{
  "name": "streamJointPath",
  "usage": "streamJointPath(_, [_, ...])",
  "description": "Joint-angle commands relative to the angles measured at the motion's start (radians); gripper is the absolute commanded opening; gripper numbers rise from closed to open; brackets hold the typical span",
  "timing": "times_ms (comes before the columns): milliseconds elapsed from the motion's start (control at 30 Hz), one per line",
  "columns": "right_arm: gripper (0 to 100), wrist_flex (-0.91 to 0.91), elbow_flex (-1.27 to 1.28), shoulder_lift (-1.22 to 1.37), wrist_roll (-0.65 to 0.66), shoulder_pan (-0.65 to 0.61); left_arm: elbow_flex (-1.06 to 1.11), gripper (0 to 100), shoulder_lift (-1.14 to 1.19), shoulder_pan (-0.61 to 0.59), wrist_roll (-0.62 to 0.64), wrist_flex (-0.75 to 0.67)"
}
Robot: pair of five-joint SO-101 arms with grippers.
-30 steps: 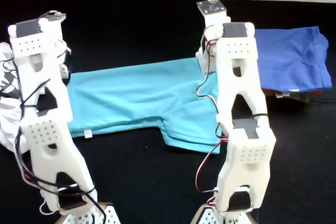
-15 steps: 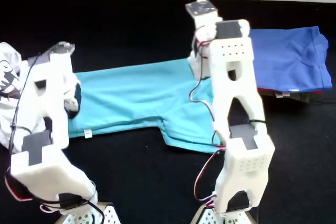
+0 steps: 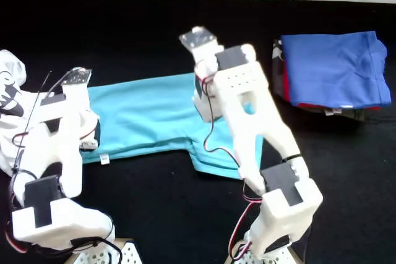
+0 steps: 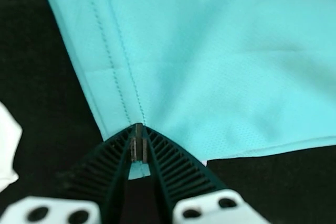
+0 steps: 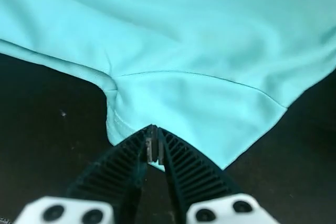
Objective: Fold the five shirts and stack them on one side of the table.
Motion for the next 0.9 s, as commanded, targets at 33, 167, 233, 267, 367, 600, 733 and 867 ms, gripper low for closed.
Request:
streamJointPath(33, [0.7, -0.223, 0.288, -0.051, -0.002, -0.010, 0.082, 1, -0.044, 0.012, 0.005, -0.132])
streamJointPath(167, [0.7, -0.364, 0.421, -0.051, -0.002, -0.010, 0.091, 1, -0.036, 0.013, 0.006, -0.158])
streamJointPath(233, [0.7, -0.384, 0.447, -0.051, -0.002, -0.010, 0.093, 1, -0.036, 0.016, 0.006, -0.170])
streamJointPath(267, [0.7, -0.383, 0.456, -0.051, 0.000, -0.012, 0.094, 1, -0.036, 0.016, 0.006, -0.178])
streamJointPath(367, [0.7, -0.355, 0.475, -0.053, 0.002, -0.012, 0.094, 1, -0.035, 0.018, 0.006, -0.184])
streamJointPath(600, [0.7, -0.203, 0.461, -0.064, 0.091, -0.045, 0.094, 1, -0.035, 0.019, 0.006, -0.186])
streamJointPath(733, [0.7, -0.180, 0.410, -0.119, 0.091, -0.044, 0.094, 1, -0.035, 0.019, 0.006, -0.186])
streamJointPath(867, [0.7, -0.220, 0.369, -0.182, 0.086, -0.050, 0.094, 1, -0.035, 0.019, 0.006, -0.186])
